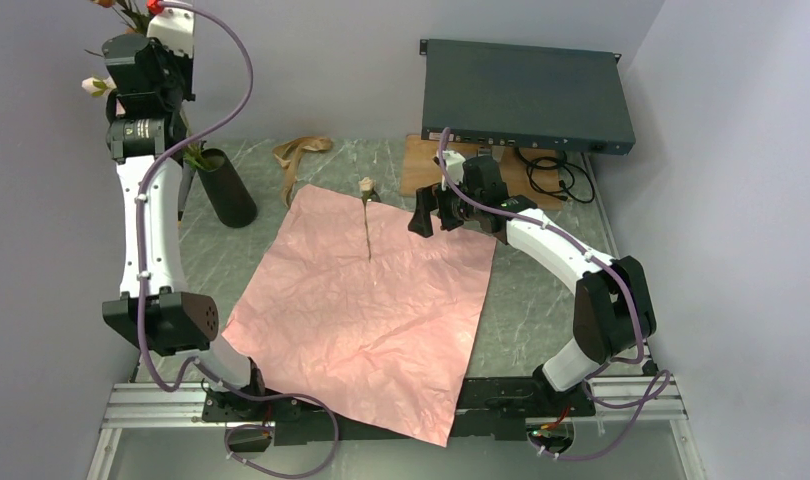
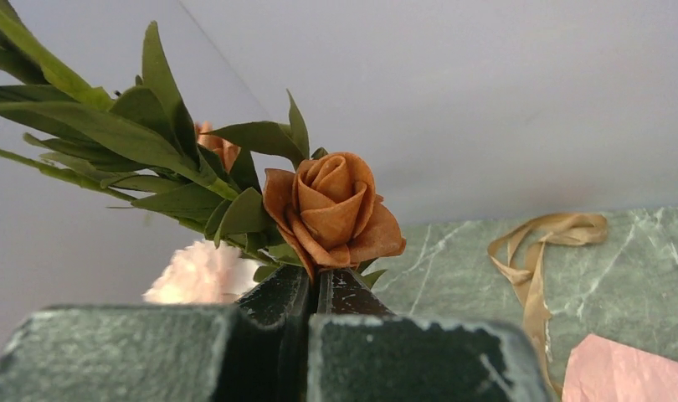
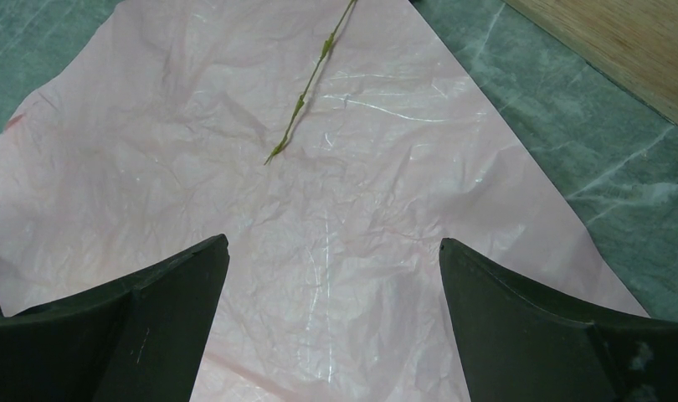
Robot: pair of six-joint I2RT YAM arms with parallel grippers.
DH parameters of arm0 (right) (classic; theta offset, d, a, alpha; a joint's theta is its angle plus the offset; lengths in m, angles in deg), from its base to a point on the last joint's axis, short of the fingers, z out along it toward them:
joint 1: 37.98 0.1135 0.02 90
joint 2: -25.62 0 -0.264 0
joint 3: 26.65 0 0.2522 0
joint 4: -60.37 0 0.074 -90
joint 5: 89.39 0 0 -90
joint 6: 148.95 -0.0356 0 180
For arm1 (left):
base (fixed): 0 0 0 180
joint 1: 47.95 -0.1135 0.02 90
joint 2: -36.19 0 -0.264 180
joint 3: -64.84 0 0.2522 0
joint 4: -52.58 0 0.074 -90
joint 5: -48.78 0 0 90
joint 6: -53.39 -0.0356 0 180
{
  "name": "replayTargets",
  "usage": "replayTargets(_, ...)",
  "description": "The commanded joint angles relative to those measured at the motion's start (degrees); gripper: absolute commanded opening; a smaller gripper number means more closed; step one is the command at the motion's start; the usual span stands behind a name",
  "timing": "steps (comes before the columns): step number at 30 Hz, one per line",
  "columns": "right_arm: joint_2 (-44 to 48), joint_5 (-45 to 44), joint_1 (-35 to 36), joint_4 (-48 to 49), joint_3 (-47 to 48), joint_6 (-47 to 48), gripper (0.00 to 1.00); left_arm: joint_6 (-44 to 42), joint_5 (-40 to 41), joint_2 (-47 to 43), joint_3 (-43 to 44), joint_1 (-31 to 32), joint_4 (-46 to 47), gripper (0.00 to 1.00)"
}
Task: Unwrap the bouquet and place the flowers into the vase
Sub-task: Insert the fake flower into the vase.
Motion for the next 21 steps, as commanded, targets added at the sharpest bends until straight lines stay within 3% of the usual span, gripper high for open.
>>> replayTargets(1, -0.15, -0.61, 0.08, 0.78, 1.51, 0.03, 1.00, 2.17, -6.60, 1.86, -0.95, -0.51, -0.09, 0.00)
replayTargets(7, -0.89, -0.91, 0.08, -0.78, 2.83, 0.94, 1.00, 0.84, -9.41, 5.36, -4.22, -0.53, -2.38, 0.00)
replayTargets(15, -1.34, -1.37, 0.03, -1.85, 3.48, 1.81, 1.00, -3.17, -7.48, 9.64, -6.04, -0.49, -5.55, 0.00)
replayTargets(21, -2.18, -1.40, 0.08, -1.94, 4.12, 1.70, 1.00, -3.79, -6.12, 13.78, -1.36, -0.53, -13.24, 0.19)
